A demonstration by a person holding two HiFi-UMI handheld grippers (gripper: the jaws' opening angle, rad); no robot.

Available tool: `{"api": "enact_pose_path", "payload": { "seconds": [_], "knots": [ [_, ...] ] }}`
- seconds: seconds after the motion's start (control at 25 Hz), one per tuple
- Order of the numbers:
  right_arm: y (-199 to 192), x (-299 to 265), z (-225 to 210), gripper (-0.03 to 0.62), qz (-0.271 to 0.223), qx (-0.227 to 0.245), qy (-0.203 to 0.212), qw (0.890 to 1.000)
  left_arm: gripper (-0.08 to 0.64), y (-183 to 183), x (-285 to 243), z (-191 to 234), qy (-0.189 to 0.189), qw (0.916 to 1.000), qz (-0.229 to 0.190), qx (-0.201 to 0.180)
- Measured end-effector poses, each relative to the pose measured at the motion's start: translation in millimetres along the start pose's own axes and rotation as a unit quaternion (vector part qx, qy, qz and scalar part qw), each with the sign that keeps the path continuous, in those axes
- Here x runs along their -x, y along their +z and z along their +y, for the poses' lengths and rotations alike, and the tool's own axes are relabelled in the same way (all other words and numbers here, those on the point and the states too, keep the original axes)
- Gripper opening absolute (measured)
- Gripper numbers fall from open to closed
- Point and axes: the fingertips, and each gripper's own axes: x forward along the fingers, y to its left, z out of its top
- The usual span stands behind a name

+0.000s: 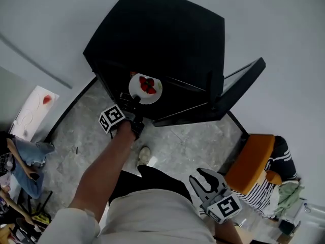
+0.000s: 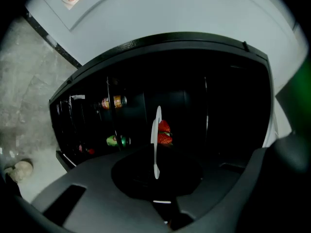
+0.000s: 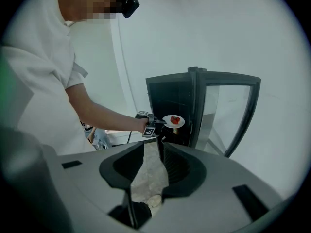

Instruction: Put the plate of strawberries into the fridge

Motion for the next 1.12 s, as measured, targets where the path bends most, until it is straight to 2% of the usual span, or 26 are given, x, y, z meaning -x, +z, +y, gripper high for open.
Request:
{"api": "enact_pose_path", "payload": {
  "seconds": [0.2,0.36,0.64,0.84,1.12],
  "knots": [
    [-6,5,-27,0.132,0.014,-0.022,-0.014,1.000,0.025,11,-39,24,0.027,0.9995,-0.018,0.002],
    [-7,5,-36,0.132,0.020,-0.030,-0.016,0.999,0.025,11,-60,32,0.039,0.9991,-0.017,-0.001],
    [-11,1,-45,0.132,0.019,-0.041,-0.015,0.999,0.026,14,-72,41,0.084,0.9956,-0.018,-0.037],
    [-9,-1,-45,0.132,0.017,-0.041,-0.012,0.999,0.034,19,-70,43,0.139,0.9847,-0.012,-0.105],
    [-9,1,-46,0.132,0.015,-0.041,-0.016,0.999,0.075,22,-65,46,0.197,0.9644,-0.014,-0.175]
  ]
}}
